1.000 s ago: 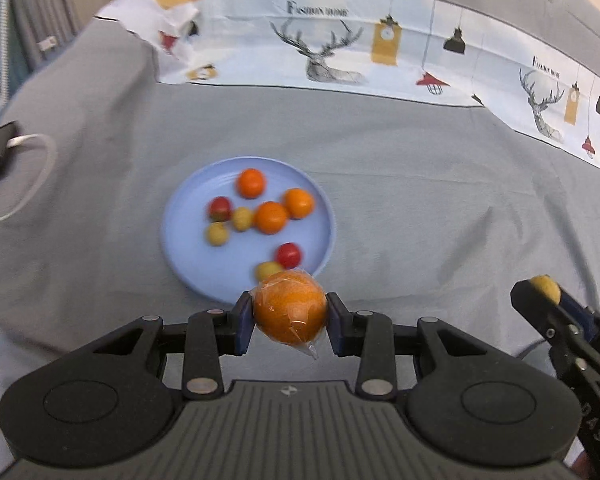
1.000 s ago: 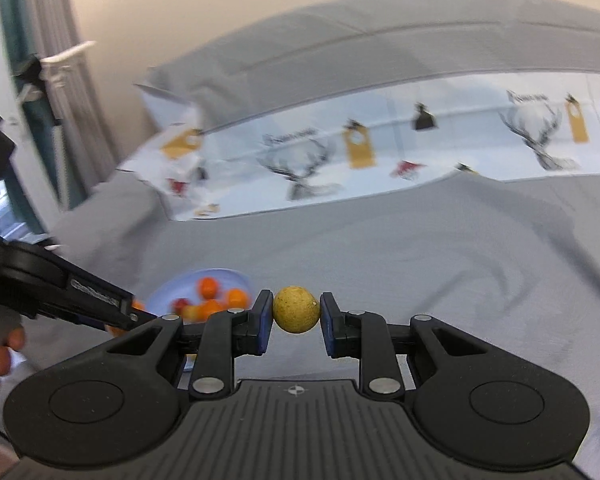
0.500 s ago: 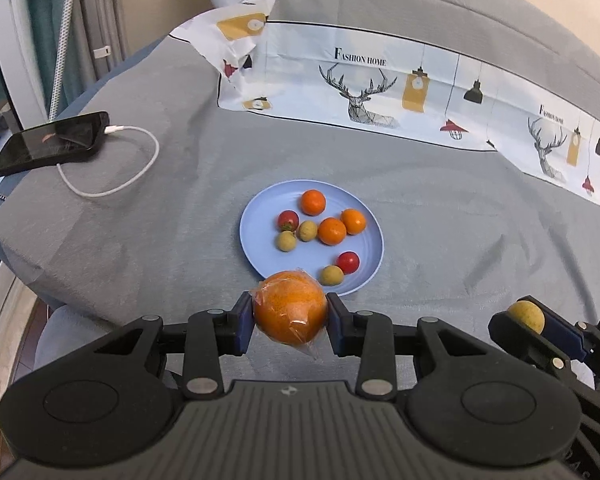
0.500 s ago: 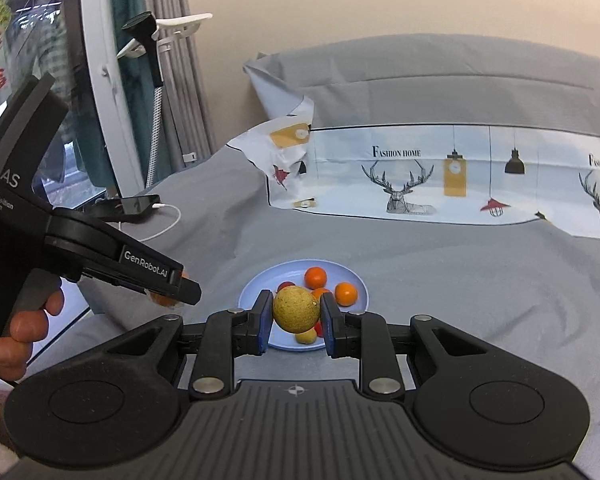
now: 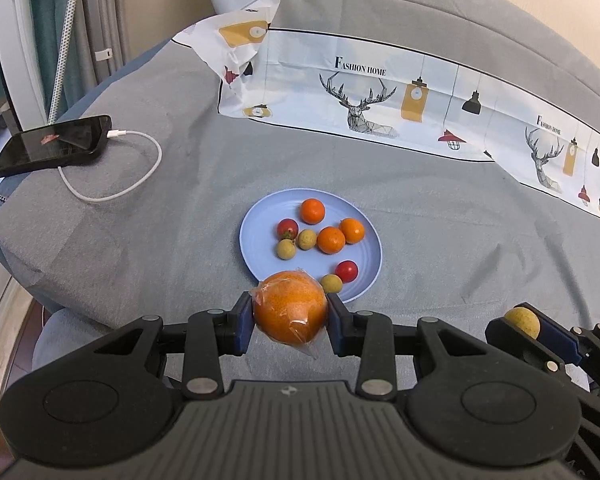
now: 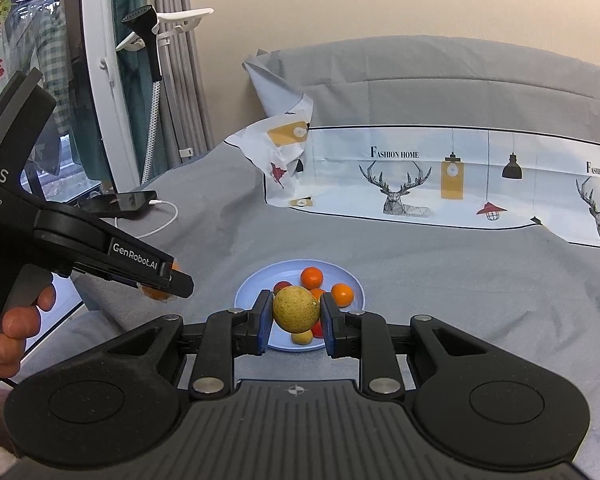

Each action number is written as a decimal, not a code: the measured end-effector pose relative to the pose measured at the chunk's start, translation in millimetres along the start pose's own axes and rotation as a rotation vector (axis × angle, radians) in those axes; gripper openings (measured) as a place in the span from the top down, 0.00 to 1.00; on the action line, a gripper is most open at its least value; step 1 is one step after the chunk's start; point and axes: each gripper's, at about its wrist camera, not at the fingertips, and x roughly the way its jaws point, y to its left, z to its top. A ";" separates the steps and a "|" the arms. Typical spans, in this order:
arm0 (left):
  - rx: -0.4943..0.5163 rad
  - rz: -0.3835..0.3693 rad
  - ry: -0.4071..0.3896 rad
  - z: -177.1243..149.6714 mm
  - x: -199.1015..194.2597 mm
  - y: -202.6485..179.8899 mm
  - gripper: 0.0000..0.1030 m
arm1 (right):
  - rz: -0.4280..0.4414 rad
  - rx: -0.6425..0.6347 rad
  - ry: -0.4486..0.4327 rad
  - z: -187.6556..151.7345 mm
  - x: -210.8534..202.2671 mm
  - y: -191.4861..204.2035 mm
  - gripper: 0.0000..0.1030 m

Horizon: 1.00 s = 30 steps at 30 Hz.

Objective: Organize fruits
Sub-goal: 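Carry both fruits over the blue plate and lower them toward it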

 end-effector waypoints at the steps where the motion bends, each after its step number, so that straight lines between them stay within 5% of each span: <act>1: 0.001 -0.001 0.000 0.0 0.2 0.0 0.60 | -0.001 0.000 0.002 -0.1 0.5 0.1 0.74; 30: -0.010 -0.006 0.032 1.0 13.5 2.2 0.60 | -0.003 0.006 0.035 0.8 11.1 4.2 0.74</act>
